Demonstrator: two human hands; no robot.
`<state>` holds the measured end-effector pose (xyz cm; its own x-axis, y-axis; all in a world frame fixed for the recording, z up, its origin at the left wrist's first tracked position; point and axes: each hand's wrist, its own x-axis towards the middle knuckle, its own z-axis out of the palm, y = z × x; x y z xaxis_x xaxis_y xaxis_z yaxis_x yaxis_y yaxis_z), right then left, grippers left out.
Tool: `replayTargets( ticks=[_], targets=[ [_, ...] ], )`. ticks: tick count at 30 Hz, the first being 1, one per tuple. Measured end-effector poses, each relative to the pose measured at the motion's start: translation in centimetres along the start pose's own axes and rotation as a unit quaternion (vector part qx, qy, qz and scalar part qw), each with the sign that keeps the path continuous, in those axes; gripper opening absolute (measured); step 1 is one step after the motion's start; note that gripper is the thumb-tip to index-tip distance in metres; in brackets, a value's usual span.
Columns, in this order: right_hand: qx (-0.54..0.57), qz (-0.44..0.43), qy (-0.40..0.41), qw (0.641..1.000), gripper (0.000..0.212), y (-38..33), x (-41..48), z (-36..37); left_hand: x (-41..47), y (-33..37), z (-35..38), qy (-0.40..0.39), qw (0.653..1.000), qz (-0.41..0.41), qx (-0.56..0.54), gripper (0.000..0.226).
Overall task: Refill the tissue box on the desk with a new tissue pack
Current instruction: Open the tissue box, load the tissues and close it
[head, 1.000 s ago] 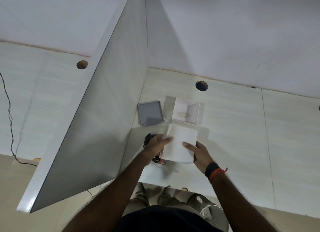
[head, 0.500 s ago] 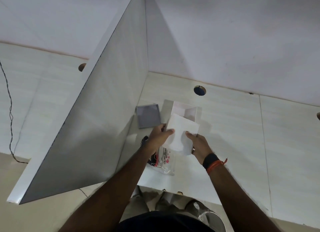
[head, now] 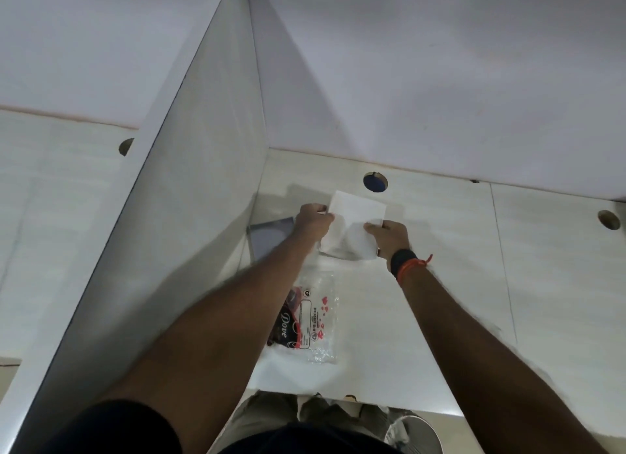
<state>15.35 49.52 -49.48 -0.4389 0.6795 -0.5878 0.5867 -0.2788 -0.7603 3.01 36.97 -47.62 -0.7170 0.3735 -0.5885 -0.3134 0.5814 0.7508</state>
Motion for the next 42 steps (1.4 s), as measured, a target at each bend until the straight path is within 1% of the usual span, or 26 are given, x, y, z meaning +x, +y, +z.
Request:
replayTargets(
  ticks=[1, 3, 6, 8, 11, 12, 14, 19, 21, 24, 26, 30, 31, 33, 34, 35, 36, 37, 38, 39, 40, 41, 42],
  targets=[
    [-0.008, 0.003, 0.008, 1.0, 0.011, 0.1, 0.2, 0.1, 0.2, 0.0, 0.0, -0.002, 1.0, -0.005, 0.006, 0.025],
    [-0.017, 0.008, 0.027, 0.999, 0.022, 0.4, 0.5, 0.1, 0.7, -0.4, 0.1, -0.011, 1.0, -0.009, 0.016, 0.009],
    [-0.016, 0.015, 0.044, 0.999, 0.03, 0.8, 1.1, 0.1, 1.4, -0.7, 0.3, -0.005, 1.0, 0.0, 0.027, 0.015],
    [-0.02, 0.013, 0.05, 0.998, 0.031, 0.6, 1.6, 0.2, 1.4, -0.2, 0.3, -0.006, 1.0, 0.004, 0.025, 0.012],
    [-0.038, 0.001, 0.053, 0.998, 0.033, -0.1, 1.7, 0.3, 1.6, 0.3, 0.4, 0.005, 0.999, 0.013, 0.035, 0.023],
    [-0.047, -0.002, 0.052, 0.998, 0.033, -0.3, 1.6, 0.3, 1.7, 0.1, 0.5, 0.007, 0.999, 0.012, 0.043, 0.022],
    [-0.065, -0.007, 0.048, 0.997, 0.036, -0.5, 1.4, 0.3, 2.0, -0.5, 0.7, 0.012, 0.998, 0.005, 0.06, 0.009],
    [-0.094, -0.011, 0.053, 0.994, 0.04, -0.4, 0.8, 0.6, 3.0, -2.0, 1.1, 0.016, 0.995, 0.005, 0.096, 0.014],
    [-0.098, -0.014, 0.055, 0.994, 0.039, -0.3, 0.6, 0.8, 2.8, -1.8, 1.0, 0.016, 0.994, 0.007, 0.109, 0.01],
    [-0.122, -0.018, 0.06, 0.991, 0.037, -0.3, 0.5, 0.9, 2.1, -1.4, 1.0, 0.025, 0.99, 0.019, 0.137, 0.013],
    [-0.149, -0.021, 0.057, 0.987, 0.034, -0.2, 0.6, 0.9, 1.8, -1.4, 1.2, 0.034, 0.986, 0.028, 0.158, 0.021],
    [-0.197, -0.022, 0.028, 0.98, 0.023, -0.1, 0.7, 0.6, 1.9, -1.8, 1.0, 0.033, 0.979, 0.038, 0.197, 0.026],
    [-0.211, -0.026, 0.019, 0.977, 0.021, 0.0, 0.8, 0.4, 2.1, -1.9, 0.9, 0.032, 0.977, 0.043, 0.206, 0.031],
    [-0.243, -0.048, 0.014, 0.969, 0.025, 0.1, 1.1, 0.0, 1.9, -2.0, 0.6, 0.044, 0.973, 0.075, 0.212, 0.048],
    [-0.253, -0.065, 0.024, 0.965, 0.032, 0.3, 1.2, -0.3, 1.6, -2.1, 0.5, 0.059, 0.967, 0.116, 0.219, 0.053],
    [-0.257, -0.087, 0.037, 0.962, 0.041, 0.4, 1.1, -0.6, 1.5, -2.2, 0.3, 0.071, 0.953, 0.176, 0.237, 0.054],
    [-0.262, -0.122, 0.044, 0.956, 0.05, 0.6, 1.2, -1.0, 1.4, -2.3, 0.2, 0.069, 0.93, 0.245, 0.264, 0.055],
    [-0.278, -0.167, 0.035, 0.945, 0.057, 0.6, 1.2, -1.3, 1.4, -2.3, 0.1, 0.05, 0.903, 0.308, 0.295, 0.058],
    [-0.307, -0.206, 0.009, 0.929, 0.063, 0.6, 1.3, -1.5, 1.5, -2.2, 0.0, 0.017, 0.878, 0.348, 0.327, 0.061],
    [-0.337, -0.229, -0.026, 0.913, 0.07, 0.3, 1.5, -1.6, 1.8, -2.1, 0.0, -0.02, 0.858, 0.365, 0.36, 0.066],
    [-0.362, -0.229, -0.063, 0.902, 0.078, -0.1, 1.7, -1.8, 2.2, -1.7, 0.0, -0.054, 0.844, 0.363, 0.392, 0.071],
    [-0.376, -0.213, -0.097, 0.896, 0.085, -0.6, 2.0, -1.8, 2.7, -1.3, 0.0, -0.083, 0.838, 0.343, 0.416, 0.075],
    [-0.384, -0.192, -0.124, 0.895, 0.091, -1.3, 2.3, -1.9, 3.2, -0.8, 0.1, -0.11, 0.841, 0.309, 0.43, 0.079]
  ],
)
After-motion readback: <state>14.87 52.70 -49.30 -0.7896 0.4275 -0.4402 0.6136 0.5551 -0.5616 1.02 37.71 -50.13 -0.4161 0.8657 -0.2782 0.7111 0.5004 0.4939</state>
